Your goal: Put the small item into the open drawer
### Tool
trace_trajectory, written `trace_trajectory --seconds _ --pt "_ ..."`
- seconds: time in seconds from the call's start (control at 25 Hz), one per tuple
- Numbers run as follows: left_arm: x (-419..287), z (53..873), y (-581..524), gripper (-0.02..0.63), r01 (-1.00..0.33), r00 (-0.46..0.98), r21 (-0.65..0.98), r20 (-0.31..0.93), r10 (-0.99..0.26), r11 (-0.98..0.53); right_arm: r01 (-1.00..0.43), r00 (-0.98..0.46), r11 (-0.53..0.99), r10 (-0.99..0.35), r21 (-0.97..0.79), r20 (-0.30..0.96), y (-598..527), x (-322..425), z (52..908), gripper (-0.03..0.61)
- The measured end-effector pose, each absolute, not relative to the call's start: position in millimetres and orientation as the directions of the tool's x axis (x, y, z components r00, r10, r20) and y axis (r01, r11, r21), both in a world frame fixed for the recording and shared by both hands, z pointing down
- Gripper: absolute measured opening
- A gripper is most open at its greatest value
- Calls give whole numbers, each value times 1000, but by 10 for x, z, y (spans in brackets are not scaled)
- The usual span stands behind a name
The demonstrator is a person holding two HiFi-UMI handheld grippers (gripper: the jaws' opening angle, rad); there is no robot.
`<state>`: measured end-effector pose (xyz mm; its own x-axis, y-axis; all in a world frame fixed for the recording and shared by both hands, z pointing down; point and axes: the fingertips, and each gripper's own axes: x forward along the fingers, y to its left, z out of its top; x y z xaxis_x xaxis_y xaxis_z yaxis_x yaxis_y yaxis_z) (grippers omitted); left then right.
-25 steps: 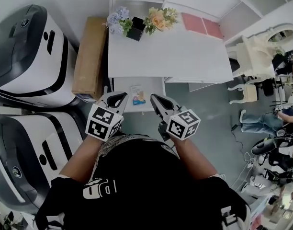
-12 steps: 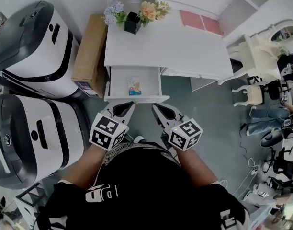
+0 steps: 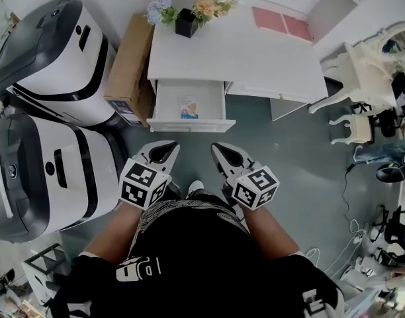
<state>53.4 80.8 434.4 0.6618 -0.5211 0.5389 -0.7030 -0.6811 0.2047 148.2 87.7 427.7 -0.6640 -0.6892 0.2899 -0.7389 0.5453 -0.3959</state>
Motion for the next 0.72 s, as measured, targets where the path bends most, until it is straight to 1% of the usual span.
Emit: trace_trajectory --seconds 0.32,0.48,0.72 --pt "620 4008 662 15 -631 718 168 496 -488 -757 -786 -604 500 -745 -363 282 829 1511 4095 8" --pt "471 4016 628 15 -605 733 173 502 -459 -777 -809 -566 457 -774 -369 284 802 1402 4062 7" --pt "186 4075 550 15 -598 742 188 498 -449 -779 -828 -541 432 -784 -358 305 789 1154 4051 8"
